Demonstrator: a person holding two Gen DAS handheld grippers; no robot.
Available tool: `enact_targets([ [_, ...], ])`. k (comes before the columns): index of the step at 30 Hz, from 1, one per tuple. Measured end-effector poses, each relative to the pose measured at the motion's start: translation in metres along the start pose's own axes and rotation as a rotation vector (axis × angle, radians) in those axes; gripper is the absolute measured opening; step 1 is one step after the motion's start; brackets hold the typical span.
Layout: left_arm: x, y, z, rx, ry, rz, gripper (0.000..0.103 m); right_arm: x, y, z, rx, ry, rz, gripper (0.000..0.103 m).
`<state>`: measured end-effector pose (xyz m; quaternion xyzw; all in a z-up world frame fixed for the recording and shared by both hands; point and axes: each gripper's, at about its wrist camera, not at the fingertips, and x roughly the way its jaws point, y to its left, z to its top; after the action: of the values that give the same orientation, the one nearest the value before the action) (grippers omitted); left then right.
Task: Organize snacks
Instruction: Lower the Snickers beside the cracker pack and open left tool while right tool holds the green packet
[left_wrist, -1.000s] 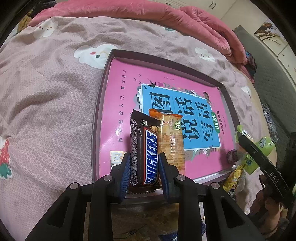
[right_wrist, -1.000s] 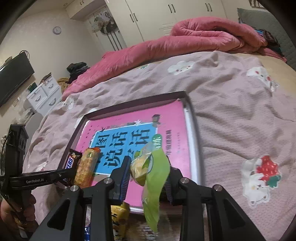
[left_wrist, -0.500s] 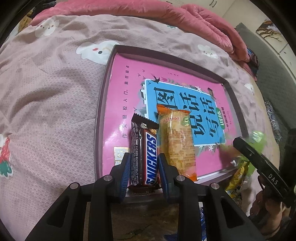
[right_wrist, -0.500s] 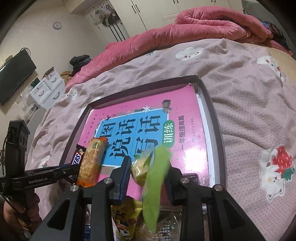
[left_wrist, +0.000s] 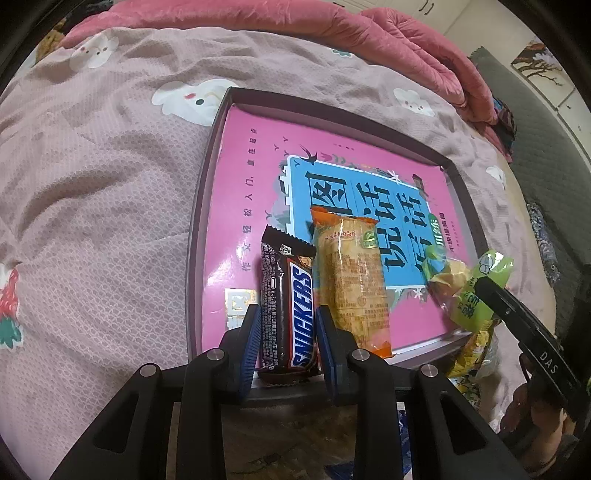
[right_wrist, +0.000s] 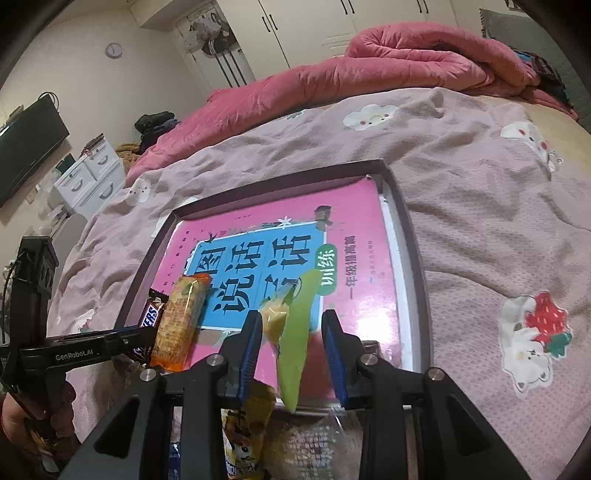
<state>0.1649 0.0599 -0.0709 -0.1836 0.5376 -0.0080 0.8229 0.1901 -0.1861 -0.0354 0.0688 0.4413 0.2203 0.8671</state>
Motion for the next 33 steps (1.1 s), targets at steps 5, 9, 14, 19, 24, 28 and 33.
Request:
enact_targets([
  [5,0.000,0.000,0.000,-0.004,-0.001,0.001,0.031,-0.007,0.001,-0.002,-0.011,-0.016,-0.006,0.034],
  [9,-0.002,0.000,0.000,-0.010,-0.003,0.005,0.032,-0.010,-0.001,-0.004,0.001,-0.020,-0.005,0.034],
  [14,-0.007,0.000,0.000,-0.008,-0.014,0.011,0.042,-0.014,-0.003,-0.005,0.009,-0.026,-0.012,0.037],
  [19,-0.012,-0.001,0.000,-0.002,-0.027,0.020,0.048,-0.018,-0.003,-0.007,0.007,-0.036,-0.019,0.040],
  [24,-0.019,-0.002,0.001,-0.002,-0.039,0.017,0.055,-0.026,-0.001,-0.007,-0.005,-0.058,-0.043,0.044],
  [28,-0.025,-0.002,0.002,-0.001,-0.049,0.019,0.059,-0.033,0.001,-0.006,-0.016,-0.088,-0.048,0.051],
  [33,-0.034,-0.004,0.001,0.000,-0.065,0.018,0.062,-0.038,0.005,-0.005,-0.036,-0.102,-0.057,0.051],
])
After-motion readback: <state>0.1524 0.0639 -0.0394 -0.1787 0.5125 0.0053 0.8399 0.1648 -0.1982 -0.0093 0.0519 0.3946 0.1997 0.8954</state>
